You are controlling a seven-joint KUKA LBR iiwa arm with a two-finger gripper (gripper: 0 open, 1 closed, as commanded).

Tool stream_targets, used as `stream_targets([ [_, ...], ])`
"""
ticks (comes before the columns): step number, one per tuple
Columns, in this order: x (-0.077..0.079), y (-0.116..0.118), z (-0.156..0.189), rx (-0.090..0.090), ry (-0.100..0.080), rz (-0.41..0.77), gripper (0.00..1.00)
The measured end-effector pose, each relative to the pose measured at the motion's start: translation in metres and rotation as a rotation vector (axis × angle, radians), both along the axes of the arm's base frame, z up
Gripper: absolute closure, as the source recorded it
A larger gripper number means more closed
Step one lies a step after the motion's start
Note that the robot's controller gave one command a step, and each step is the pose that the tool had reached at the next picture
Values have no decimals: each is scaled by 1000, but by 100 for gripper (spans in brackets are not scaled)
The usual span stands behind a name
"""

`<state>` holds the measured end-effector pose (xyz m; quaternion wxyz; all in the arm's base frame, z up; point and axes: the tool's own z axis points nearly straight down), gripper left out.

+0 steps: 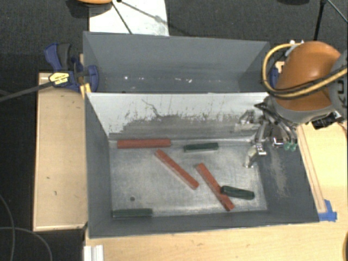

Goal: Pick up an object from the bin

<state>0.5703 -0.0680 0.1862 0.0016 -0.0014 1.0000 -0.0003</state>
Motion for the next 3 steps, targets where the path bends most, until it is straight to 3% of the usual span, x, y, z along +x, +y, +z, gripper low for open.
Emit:
stream_targets([
  [1,0,0,0,0,0,0,0],
  [2,-35,-7,-47,1,-2,-110,0],
  [3,-29,-17,-89,1,1,-61,0],
])
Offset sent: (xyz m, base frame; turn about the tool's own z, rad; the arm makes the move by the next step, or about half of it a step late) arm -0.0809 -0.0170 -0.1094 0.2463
